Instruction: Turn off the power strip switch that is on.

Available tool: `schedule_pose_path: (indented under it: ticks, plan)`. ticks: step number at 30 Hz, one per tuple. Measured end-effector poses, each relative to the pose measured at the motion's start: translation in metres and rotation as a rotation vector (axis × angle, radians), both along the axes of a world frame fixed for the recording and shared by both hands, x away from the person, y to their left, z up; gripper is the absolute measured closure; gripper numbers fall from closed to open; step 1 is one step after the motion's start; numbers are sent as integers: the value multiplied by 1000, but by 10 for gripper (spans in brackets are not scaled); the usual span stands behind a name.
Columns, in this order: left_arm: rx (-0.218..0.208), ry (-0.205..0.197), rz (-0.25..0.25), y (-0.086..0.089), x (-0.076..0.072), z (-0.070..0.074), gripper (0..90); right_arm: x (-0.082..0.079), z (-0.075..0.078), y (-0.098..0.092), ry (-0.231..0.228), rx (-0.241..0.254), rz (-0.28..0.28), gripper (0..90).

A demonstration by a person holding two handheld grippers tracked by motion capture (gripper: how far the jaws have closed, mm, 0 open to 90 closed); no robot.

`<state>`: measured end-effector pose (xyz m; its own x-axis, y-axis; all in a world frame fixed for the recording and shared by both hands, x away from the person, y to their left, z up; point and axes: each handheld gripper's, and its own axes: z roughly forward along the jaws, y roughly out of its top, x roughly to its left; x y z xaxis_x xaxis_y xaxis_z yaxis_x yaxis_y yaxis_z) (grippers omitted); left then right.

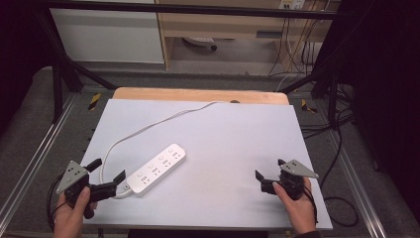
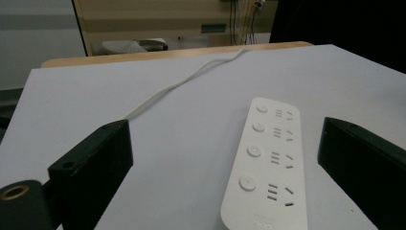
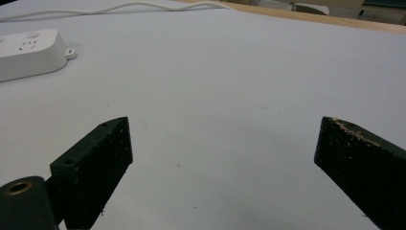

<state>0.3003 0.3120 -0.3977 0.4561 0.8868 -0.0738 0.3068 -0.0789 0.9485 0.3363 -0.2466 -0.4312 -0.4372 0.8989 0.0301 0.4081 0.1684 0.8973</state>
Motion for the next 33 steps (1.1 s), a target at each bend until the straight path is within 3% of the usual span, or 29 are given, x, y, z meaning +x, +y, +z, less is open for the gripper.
schedule_pose_path:
  ticks: [6, 17, 33]
  plan:
    - [-12, -23, 20, 1, -3, 2, 56, -1, 0, 0, 12, -5, -4, 57]
    - [-45, -55, -1, -5, -4, 13, 58, -1, 0, 3, 31, -2, 19, 29]
    - [-87, -57, -38, -22, 29, 46, 66, -9, 1, 4, 23, 15, 42, 34]
